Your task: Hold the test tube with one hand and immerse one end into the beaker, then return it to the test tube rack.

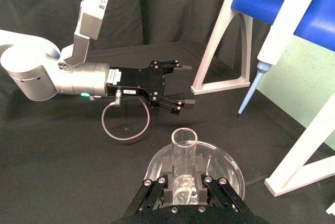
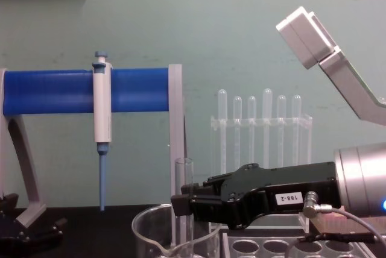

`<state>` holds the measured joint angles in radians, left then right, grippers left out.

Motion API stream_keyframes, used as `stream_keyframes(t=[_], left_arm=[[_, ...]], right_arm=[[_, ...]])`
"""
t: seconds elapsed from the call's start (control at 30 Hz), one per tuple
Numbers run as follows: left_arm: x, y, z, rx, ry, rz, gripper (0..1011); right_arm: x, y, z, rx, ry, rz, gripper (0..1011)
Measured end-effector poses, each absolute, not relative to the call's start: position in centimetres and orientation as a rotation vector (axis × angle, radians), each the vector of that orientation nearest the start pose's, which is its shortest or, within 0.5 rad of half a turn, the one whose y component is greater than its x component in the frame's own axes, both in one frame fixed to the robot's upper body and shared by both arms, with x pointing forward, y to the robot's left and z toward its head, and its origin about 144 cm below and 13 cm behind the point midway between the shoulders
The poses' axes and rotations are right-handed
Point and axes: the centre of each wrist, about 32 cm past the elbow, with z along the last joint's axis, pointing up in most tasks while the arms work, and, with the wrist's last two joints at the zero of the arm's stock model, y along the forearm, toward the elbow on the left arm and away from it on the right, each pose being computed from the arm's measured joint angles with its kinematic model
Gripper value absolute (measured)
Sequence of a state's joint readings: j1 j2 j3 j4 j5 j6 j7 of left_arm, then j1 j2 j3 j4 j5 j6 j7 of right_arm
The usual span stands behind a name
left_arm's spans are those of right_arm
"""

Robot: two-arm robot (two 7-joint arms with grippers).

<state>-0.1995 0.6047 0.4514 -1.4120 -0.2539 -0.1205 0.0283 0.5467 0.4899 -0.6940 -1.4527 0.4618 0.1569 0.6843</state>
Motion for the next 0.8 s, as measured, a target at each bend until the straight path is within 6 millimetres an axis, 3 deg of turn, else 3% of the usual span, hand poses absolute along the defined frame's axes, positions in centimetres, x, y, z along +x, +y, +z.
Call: stream_keyframes(t=[0.8], left_arm=[[48.86,30.96,113.98,0.304,-0.285,1.248,1000]], right_arm=[[55.01,-20.25,123.25,-0.247,-0.074,-0.379,242]])
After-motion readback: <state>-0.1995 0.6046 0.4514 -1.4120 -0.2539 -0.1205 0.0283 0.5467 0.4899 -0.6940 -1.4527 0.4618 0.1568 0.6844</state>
